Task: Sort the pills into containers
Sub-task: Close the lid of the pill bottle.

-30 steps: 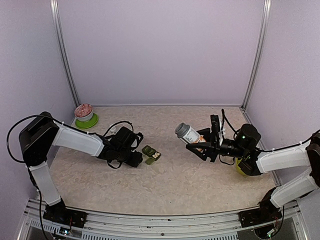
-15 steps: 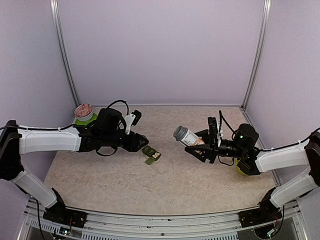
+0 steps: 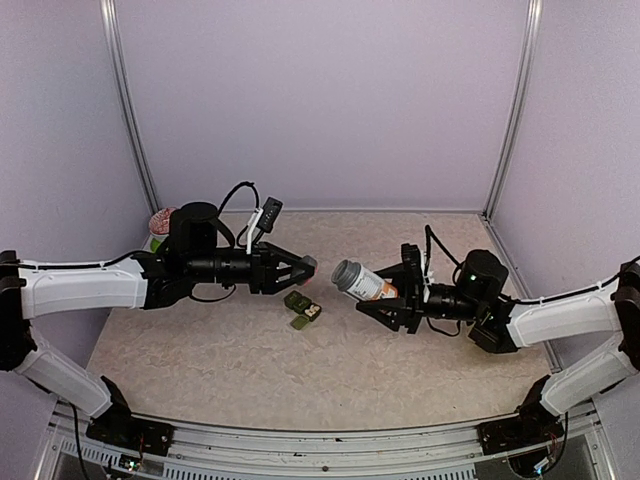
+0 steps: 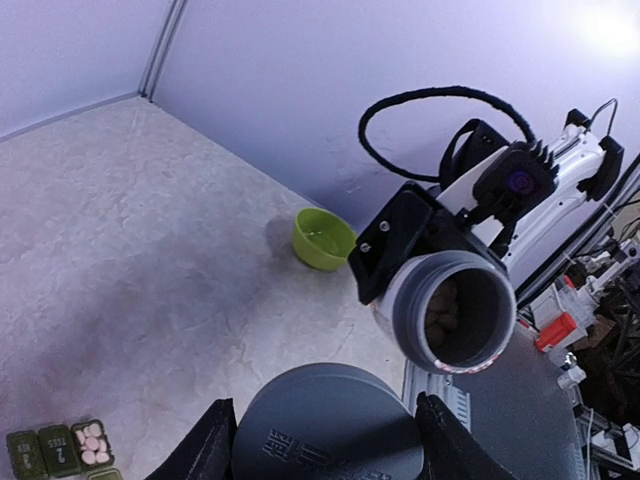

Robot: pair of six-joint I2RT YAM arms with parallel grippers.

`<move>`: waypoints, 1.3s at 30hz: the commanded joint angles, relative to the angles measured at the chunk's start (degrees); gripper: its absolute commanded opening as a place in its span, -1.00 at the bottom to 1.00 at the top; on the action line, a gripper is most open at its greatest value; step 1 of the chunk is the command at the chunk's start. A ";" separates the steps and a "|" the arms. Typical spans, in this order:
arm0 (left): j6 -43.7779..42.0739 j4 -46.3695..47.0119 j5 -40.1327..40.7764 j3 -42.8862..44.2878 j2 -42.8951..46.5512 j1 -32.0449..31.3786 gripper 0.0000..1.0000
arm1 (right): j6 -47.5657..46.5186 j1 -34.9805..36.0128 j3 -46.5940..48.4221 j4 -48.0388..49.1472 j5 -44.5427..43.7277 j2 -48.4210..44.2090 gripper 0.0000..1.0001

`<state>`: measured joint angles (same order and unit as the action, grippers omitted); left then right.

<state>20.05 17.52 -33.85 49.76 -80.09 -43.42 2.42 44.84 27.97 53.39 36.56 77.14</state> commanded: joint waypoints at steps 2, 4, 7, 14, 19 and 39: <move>8.89 13.38 -6.57 -1.54 0.01 -0.29 -0.15 | -3.39 2.00 1.65 1.24 -5.51 0.46 -0.43; 10.24 14.96 -6.35 -1.32 -0.40 -0.91 -0.14 | -3.91 2.60 1.71 1.52 -6.73 0.63 -0.43; 12.12 17.33 -6.01 -1.03 -1.11 -1.71 -0.14 | -5.21 3.71 2.06 1.25 -8.46 0.81 -0.43; 15.73 19.91 -5.60 0.16 -3.59 -3.25 -0.14 | -6.74 5.20 2.61 1.35 -11.24 1.08 -0.43; 16.12 19.64 -4.58 0.95 -4.84 -4.45 -0.14 | -7.36 5.73 2.94 1.42 -12.71 0.82 -0.43; 18.12 18.10 0.30 1.40 -5.70 -6.04 -0.14 | -11.08 8.17 4.46 -1.70 -19.45 1.96 -0.44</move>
<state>38.26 37.45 -35.22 49.12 -85.06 -48.49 -6.66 51.81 30.20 52.38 20.99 78.87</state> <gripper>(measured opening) 0.531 0.524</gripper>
